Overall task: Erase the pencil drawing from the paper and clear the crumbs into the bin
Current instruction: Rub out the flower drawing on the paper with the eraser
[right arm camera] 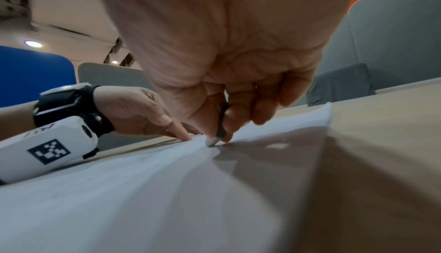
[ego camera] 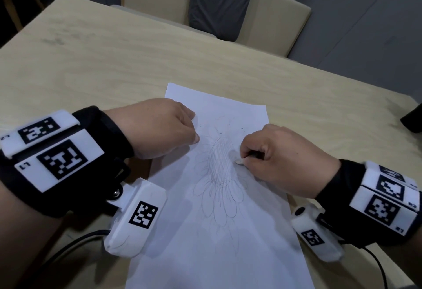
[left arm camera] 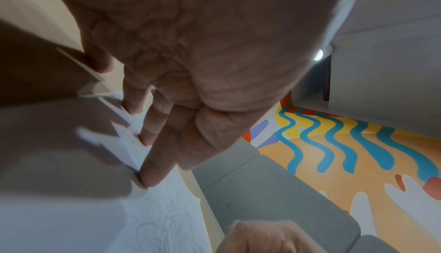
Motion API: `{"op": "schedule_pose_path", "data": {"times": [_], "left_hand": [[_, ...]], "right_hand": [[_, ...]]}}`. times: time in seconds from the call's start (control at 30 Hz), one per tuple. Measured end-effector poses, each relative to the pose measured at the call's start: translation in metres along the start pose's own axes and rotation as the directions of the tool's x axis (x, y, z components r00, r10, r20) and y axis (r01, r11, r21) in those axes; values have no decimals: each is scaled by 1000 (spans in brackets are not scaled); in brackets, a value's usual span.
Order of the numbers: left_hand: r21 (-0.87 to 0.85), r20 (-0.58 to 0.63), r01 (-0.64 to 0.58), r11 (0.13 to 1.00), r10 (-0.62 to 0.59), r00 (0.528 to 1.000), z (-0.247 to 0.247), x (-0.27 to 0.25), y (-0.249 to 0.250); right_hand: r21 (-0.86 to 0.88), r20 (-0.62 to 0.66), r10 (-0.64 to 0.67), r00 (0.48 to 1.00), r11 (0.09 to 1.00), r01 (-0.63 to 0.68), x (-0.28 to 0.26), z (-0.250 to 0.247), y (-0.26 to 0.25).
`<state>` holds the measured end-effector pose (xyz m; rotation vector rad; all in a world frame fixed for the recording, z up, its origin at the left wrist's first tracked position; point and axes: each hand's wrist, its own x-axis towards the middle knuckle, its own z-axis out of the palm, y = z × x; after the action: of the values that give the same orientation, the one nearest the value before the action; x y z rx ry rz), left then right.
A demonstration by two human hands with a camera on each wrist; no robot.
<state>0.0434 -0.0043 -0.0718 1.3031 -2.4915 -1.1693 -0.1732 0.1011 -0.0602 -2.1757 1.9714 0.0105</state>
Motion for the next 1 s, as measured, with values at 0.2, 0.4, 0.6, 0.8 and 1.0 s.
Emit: {"op": "schedule_pose_path", "data": {"times": [0.2, 0.4, 0.6, 0.8, 1.0], "left_hand": [[1, -11, -6, 1000, 6, 1000, -1, -2, 1], [3, -10, -16, 1000, 16, 1000, 1, -1, 0], [3, -10, -27, 1000, 27, 1000, 1, 1, -2], [16, -16, -35, 999, 35, 999, 0, -2, 1], [31, 10, -29, 999, 29, 1000, 0, 0, 0]], "right_hand": [[11, 23, 31, 999, 999, -32, -5, -4, 10], [-36, 26, -14, 1000, 999, 15, -1, -2, 5], [-4, -1, -18, 1000, 1000, 18, -1, -1, 7], [-12, 35, 23, 999, 1000, -22, -6, -5, 16], [-42, -8, -41, 999, 998, 40, -1, 1, 6]]}}
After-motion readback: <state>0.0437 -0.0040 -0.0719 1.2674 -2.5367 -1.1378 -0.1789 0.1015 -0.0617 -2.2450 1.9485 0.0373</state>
